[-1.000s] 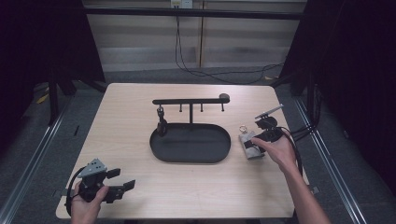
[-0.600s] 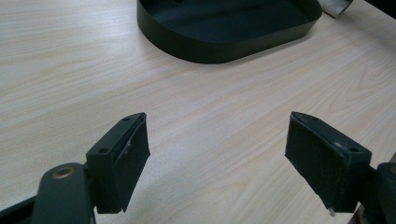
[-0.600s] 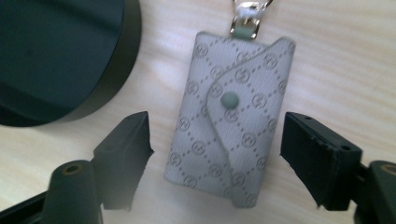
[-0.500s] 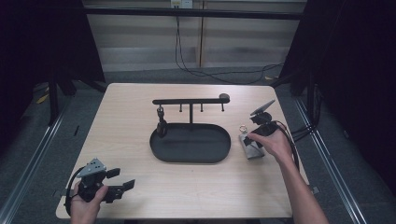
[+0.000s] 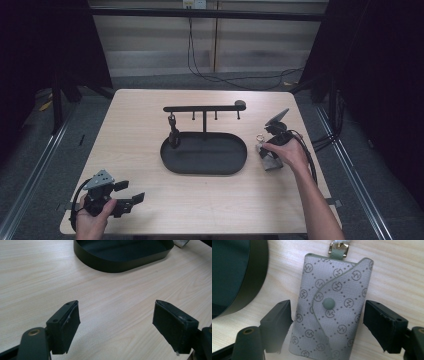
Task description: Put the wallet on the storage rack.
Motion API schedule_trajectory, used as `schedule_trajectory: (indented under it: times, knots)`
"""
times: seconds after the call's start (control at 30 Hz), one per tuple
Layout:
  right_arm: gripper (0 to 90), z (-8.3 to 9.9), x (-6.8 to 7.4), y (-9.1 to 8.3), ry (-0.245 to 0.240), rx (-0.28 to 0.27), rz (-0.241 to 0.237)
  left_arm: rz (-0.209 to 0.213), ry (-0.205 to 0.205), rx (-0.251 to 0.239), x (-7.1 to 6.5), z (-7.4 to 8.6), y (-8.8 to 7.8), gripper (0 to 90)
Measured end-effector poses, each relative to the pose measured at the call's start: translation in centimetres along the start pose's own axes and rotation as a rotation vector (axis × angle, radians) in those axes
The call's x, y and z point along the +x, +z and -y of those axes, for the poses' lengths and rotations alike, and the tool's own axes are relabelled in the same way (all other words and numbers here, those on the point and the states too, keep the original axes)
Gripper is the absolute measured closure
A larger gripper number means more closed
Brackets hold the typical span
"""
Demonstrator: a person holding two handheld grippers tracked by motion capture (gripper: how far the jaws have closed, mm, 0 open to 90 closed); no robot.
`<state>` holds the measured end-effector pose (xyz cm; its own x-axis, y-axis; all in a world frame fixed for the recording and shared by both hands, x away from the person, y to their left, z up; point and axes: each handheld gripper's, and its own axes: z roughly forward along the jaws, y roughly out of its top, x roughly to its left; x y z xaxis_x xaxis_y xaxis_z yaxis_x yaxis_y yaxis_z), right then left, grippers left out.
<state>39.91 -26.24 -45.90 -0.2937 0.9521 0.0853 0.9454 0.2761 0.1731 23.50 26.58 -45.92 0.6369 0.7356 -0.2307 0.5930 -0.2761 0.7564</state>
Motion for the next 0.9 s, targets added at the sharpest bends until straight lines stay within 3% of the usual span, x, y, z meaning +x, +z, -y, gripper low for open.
schedule_trajectory:
  times: [0.23, 0.9]
  knots:
    - [21.3, -0.2, 0.5, 0.9, -0.006, 0.035, 0.041, -0.002, -0.003, -0.001, 0.0, 0.0, 0.0, 21.6]
    - [22.7, -0.6, 0.8, 1.9, 0.007, 0.069, 0.067, -0.005, -0.007, 0.01, 0.2, 0.0, 0.1, 22.5]
